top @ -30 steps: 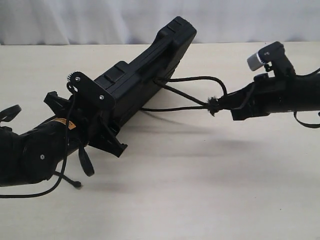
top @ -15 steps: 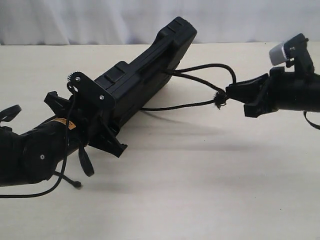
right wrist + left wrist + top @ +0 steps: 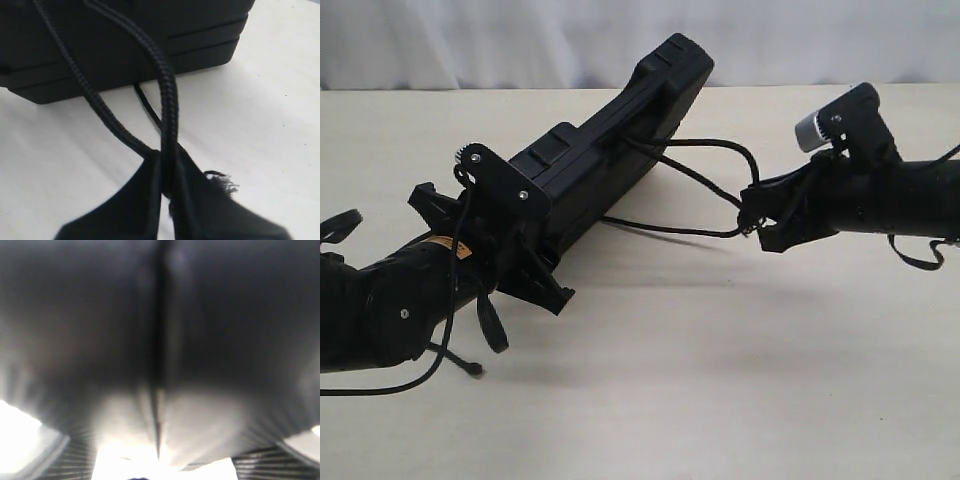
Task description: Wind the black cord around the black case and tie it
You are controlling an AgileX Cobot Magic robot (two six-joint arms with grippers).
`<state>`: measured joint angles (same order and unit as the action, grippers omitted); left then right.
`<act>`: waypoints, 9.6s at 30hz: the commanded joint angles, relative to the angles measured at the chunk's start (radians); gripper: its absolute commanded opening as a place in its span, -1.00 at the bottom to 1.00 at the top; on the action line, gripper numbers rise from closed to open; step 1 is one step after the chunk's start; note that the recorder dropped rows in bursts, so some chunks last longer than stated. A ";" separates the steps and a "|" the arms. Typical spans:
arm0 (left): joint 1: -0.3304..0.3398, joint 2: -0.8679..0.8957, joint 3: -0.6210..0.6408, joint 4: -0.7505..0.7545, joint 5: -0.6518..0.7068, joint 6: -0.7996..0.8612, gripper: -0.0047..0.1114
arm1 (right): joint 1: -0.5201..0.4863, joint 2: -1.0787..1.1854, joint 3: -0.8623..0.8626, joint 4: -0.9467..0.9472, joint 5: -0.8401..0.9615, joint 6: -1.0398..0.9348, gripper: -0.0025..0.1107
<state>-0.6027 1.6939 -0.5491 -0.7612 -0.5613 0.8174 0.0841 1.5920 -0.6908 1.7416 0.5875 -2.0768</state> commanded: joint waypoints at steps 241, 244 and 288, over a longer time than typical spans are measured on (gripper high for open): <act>0.474 0.057 -0.411 -0.042 1.078 1.324 -0.92 | 0.390 0.002 -0.005 0.003 -0.264 -0.011 -0.88; 0.474 0.139 -0.485 -0.101 1.148 1.324 -0.92 | 0.390 0.002 -0.005 0.003 -0.256 -0.012 -0.88; 0.323 0.141 -0.744 -0.163 1.404 1.324 -0.92 | 0.390 0.002 -0.005 -0.001 -0.303 0.040 -0.75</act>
<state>-0.2716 1.8440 -1.2858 -0.8814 0.8134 2.1122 0.4783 1.6031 -0.6934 1.7349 0.2775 -2.0511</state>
